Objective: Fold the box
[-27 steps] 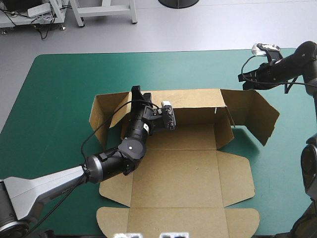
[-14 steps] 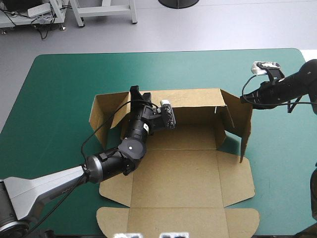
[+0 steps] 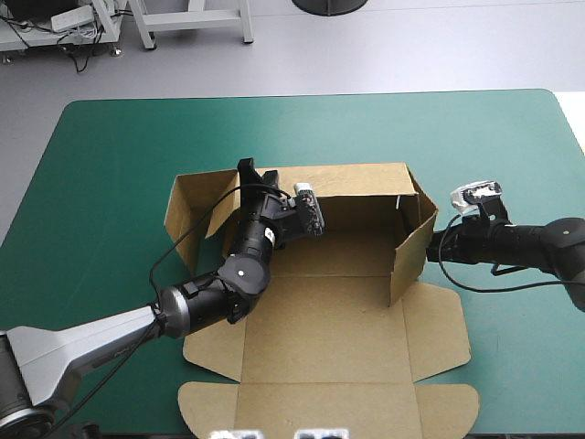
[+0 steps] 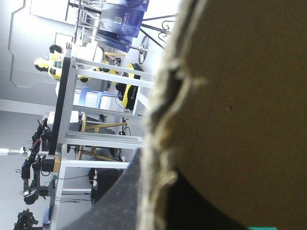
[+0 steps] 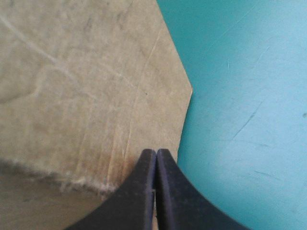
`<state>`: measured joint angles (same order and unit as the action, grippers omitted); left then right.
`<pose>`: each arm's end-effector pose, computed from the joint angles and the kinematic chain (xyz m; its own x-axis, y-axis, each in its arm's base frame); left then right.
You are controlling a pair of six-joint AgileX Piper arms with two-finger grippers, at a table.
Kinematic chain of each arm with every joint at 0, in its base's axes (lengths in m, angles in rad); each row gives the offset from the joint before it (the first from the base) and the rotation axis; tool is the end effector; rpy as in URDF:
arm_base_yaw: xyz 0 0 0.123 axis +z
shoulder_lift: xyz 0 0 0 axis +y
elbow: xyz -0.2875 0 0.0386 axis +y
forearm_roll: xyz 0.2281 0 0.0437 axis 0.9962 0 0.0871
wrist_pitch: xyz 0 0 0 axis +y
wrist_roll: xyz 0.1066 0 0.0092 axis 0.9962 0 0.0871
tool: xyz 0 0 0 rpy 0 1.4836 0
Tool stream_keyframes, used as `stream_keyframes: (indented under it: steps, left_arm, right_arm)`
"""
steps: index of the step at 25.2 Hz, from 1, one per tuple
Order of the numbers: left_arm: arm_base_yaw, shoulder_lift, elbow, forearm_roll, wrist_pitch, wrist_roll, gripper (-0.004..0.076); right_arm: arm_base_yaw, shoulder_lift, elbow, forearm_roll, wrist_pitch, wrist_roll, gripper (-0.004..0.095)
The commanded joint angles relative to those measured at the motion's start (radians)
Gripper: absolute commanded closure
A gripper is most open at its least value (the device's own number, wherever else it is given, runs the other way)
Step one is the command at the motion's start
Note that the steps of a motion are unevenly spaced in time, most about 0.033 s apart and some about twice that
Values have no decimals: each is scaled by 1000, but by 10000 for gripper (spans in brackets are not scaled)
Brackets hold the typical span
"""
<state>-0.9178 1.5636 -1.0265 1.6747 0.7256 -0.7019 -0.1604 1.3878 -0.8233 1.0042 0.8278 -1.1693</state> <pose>0.2567 -0.2192 0.3035 0.0732 0.9497 -0.3046 0.2982 0.2706 0.9154 0.2540 0.0263 0.2568 -0.7122 -0.1593 -0.6837 -0.4790 0.8222 0.3074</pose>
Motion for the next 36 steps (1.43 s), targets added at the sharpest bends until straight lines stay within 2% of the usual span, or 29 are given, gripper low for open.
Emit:
stream_keyframes:
  steps: [1, 4, 7, 13, 23, 28, 31, 36]
  left_arm:
    - [1, -40, -23, 20, 44, -34, 733]
    - [1, -40, -23, 20, 44, -34, 733]
    - [1, -40, -23, 20, 46, -34, 733]
    - [1, -40, -23, 20, 44, -34, 733]
    - [1, -40, -23, 24, 37, -32, 733]
    - [1, -40, -23, 36, 37, -32, 733]
    - [1, -40, -23, 42, 37, -32, 733]
    - [1, -40, -23, 43, 16, -32, 733]
  right_arm:
    - [-6, -37, -25, -29, -7, 1, 775]
    - [-6, -37, -25, -68, 15, 26, 585]
    - [-6, -42, -25, -67, 49, 12, 513]
    - [-4, -99, -25, -62, 97, -27, 512]
    - [14, -115, -25, 111, 129, -111, 512]
    - [143, -113, -25, 116, 17, -130, 512]
    - [157, -113, -25, 132, -32, -130, 512]
    - [166, -111, -25, 225, -164, -145, 512]
